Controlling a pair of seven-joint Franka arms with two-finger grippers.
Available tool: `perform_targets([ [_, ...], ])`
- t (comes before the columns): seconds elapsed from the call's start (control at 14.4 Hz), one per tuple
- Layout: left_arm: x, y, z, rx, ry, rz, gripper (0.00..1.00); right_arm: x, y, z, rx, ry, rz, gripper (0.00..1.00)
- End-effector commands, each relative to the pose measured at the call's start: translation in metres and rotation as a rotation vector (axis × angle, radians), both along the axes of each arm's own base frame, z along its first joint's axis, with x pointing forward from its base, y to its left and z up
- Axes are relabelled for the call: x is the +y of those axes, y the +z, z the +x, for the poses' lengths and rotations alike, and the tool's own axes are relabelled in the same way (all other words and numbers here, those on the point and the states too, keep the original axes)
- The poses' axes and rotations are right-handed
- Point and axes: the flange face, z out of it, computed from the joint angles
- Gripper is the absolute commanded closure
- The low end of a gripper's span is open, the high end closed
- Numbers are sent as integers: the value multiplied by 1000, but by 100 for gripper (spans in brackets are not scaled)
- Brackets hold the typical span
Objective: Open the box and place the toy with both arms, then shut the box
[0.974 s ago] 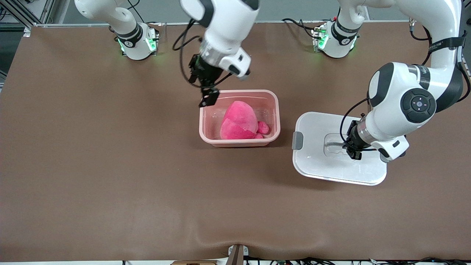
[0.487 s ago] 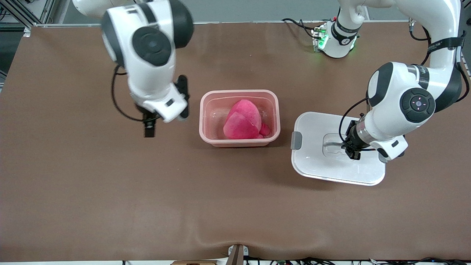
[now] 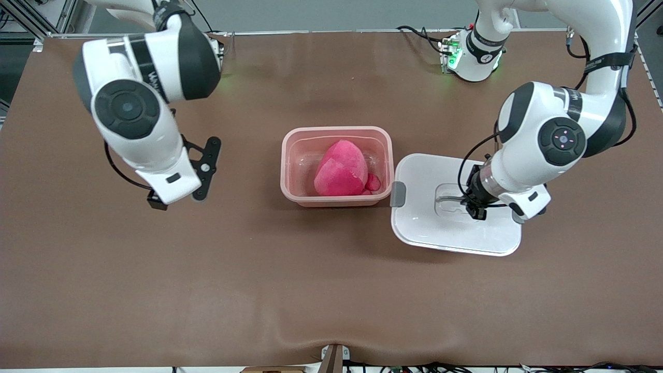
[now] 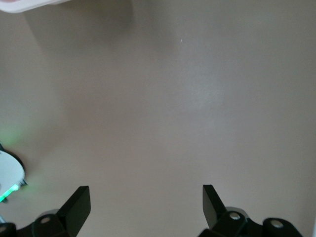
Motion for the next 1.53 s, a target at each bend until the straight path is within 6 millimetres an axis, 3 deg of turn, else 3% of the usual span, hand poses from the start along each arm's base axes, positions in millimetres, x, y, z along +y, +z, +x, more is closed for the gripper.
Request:
perform_targets([
  [0.0, -20, 17, -9, -17, 35, -16, 100, -48, 3, -5, 18, -135, 42, 0],
  [0.35, -61, 16, -21, -18, 63, -11, 100, -114, 3, -15, -41, -397, 45, 0],
  [0.63, -97, 15, -36, -19, 89, -10, 100, -208, -22, -24, -55, -607, 105, 0],
  [0.77, -111, 9, -43, -11, 102, -6, 100, -232, -32, -27, -56, -693, 126, 0],
  [0.9, -126, 6, -50, -11, 111, -6, 100, -231, -22, -31, -82, -775, 116, 0],
  [1.25, -153, -1, -62, -17, 125, -11, 100, -232, -30, -82, -143, -1017, 79, 0],
  [1.46, -171, -5, -69, -36, 160, -25, 100, -238, -31, -99, -164, -1136, 60, 0],
])
